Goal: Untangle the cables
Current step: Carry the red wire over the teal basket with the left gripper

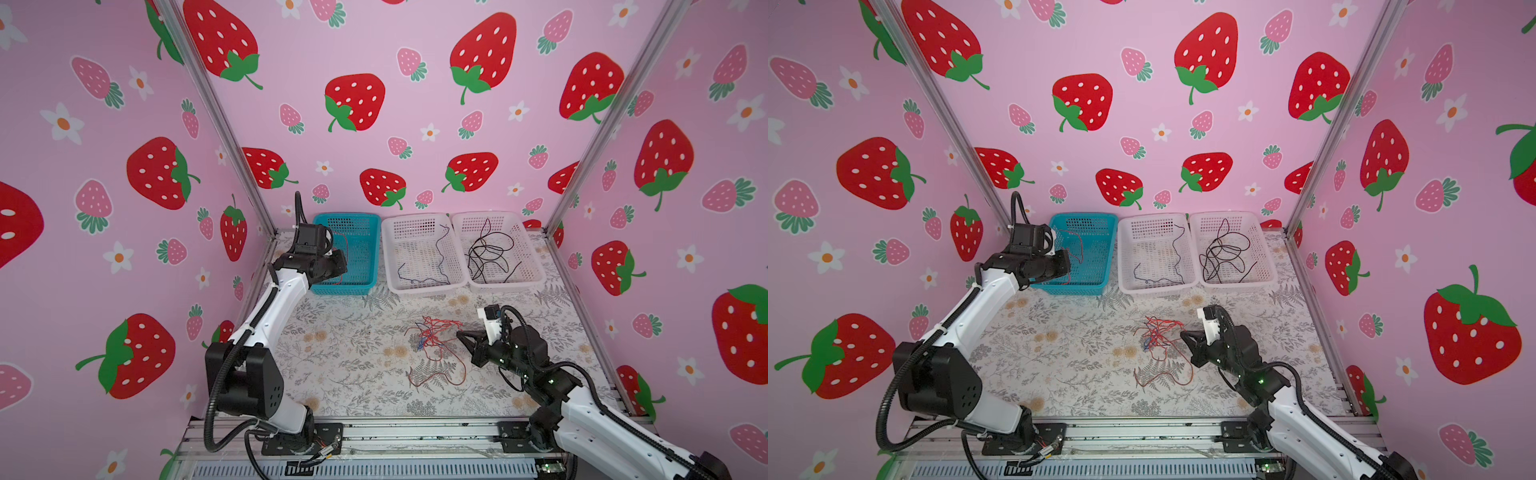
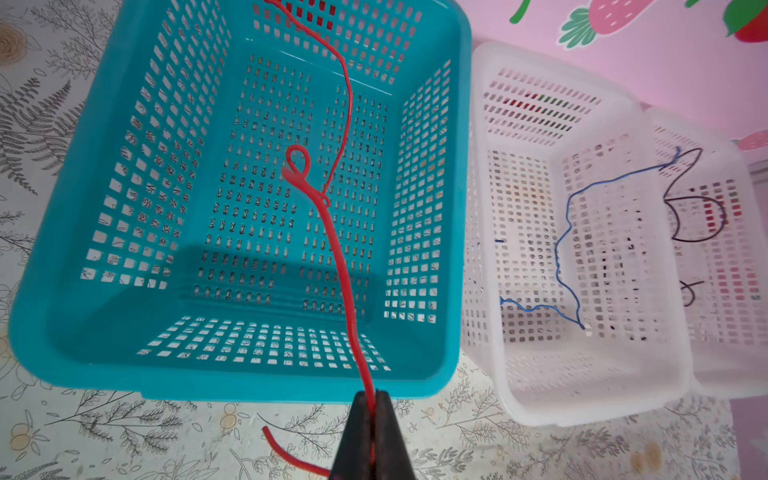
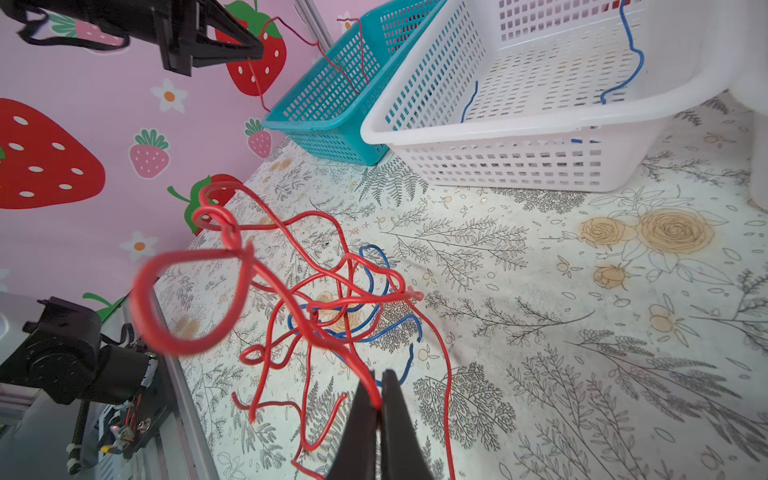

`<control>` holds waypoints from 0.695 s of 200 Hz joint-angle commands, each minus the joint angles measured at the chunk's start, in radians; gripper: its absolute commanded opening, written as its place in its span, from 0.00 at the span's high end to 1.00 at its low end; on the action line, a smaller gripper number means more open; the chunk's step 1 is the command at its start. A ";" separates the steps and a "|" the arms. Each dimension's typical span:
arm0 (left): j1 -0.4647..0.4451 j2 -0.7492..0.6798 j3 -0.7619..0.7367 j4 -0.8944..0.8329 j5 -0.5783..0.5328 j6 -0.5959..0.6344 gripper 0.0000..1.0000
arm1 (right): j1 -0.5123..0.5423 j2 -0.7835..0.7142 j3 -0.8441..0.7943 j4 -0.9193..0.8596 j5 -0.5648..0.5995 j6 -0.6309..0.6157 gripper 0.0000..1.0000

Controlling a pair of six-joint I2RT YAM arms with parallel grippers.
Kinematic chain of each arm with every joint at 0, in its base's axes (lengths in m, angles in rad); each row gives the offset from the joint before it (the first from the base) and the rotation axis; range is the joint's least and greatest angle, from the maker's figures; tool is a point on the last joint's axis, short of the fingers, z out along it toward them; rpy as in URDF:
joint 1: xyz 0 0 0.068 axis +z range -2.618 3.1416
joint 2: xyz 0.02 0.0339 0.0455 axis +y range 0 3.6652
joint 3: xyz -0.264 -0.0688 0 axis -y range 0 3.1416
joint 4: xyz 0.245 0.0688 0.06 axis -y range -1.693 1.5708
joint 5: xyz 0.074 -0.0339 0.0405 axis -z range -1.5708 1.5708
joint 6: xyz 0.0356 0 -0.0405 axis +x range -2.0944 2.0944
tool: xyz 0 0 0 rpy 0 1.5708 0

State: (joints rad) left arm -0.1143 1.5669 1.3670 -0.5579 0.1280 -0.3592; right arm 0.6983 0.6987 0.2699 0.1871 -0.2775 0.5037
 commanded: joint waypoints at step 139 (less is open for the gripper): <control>0.013 0.202 0.206 -0.010 -0.046 0.006 0.76 | 0.006 -0.012 -0.003 0.044 -0.053 0.004 1.00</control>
State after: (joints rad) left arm -0.1066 1.7752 1.4849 -0.5594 0.1047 -0.3630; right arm 0.6983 0.6891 0.2676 0.1951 -0.3122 0.5037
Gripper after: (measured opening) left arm 0.214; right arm 0.055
